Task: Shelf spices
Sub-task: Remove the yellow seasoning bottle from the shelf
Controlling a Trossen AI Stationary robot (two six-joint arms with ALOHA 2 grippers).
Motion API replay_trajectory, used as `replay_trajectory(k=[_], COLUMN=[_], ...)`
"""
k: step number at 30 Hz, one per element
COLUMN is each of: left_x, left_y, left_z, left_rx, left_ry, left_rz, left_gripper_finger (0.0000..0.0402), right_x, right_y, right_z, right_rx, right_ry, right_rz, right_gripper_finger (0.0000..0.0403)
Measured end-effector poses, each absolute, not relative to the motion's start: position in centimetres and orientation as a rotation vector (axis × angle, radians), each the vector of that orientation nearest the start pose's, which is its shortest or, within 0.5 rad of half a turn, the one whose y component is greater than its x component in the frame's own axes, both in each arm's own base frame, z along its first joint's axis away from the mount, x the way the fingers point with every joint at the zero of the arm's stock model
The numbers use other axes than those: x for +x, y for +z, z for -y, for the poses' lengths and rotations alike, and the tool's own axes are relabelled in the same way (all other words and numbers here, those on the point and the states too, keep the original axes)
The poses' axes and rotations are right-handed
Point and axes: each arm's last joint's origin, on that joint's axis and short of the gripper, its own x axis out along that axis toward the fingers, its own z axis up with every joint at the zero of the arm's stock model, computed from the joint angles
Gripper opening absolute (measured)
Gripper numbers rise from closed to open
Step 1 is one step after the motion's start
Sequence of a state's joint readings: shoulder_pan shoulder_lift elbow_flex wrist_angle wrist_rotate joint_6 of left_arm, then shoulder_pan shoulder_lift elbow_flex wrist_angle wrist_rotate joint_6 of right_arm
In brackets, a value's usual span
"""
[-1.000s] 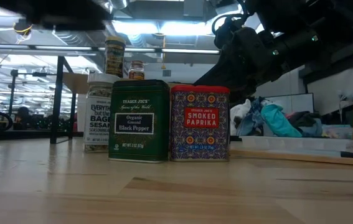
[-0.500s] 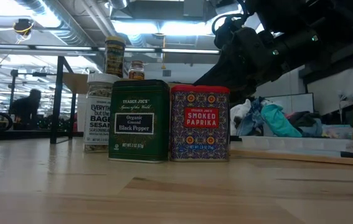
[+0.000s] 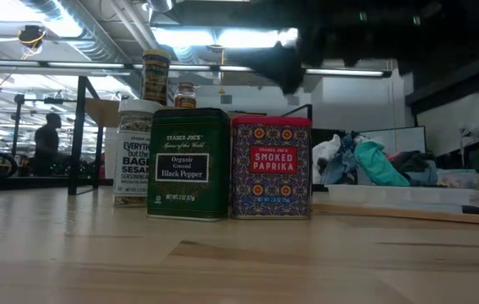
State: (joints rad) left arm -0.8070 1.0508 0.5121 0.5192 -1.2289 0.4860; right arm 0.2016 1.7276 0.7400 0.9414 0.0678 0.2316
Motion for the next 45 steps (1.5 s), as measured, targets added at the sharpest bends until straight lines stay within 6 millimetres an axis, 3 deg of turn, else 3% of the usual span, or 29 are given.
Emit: replay_trajectory(k=[5,10,19,24,29,39,45], left_x=[15.9,15.7,12.4,10.4,9.6,11.6,12.7], left_y=[25.6,27.2,29.9,28.7,26.4,23.7,23.8], left_z=[12.0,9.9,4.5,2.9,2.0,1.6,0.7], left_rx=[0.646,0.604,0.324,0.102,-0.028,0.025,0.034], left_ry=[0.733,0.769,0.895,0.657,0.67,0.76,0.799], left_rz=[-0.26,-0.25,-0.141,-0.065,-0.16,-0.256,-0.25], left_gripper_finger=[0.0398,0.0398,0.0398,0.0398,0.0398,0.0398,0.0398], right_x=[33.8,34.3,35.0,35.0,35.0,35.0,35.1], right_y=[22.7,25.4,26.1,26.1,26.1,26.2,26.5], right_z=[-5.7,-3.5,0.6,1.6,1.5,1.4,1.3], right_rx=[0.128,0.037,-0.008,-0.004,-0.008,-0.035,-0.034], right_ry=[0.105,0.019,-0.047,-0.074,-0.071,-0.029,0.01], right_rz=[-0.044,-0.112,-0.232,-0.241,-0.237,-0.221,-0.197], right_gripper_finger=[0.0305,0.0305,0.0305,0.0305,0.0305,0.0305,0.0305])
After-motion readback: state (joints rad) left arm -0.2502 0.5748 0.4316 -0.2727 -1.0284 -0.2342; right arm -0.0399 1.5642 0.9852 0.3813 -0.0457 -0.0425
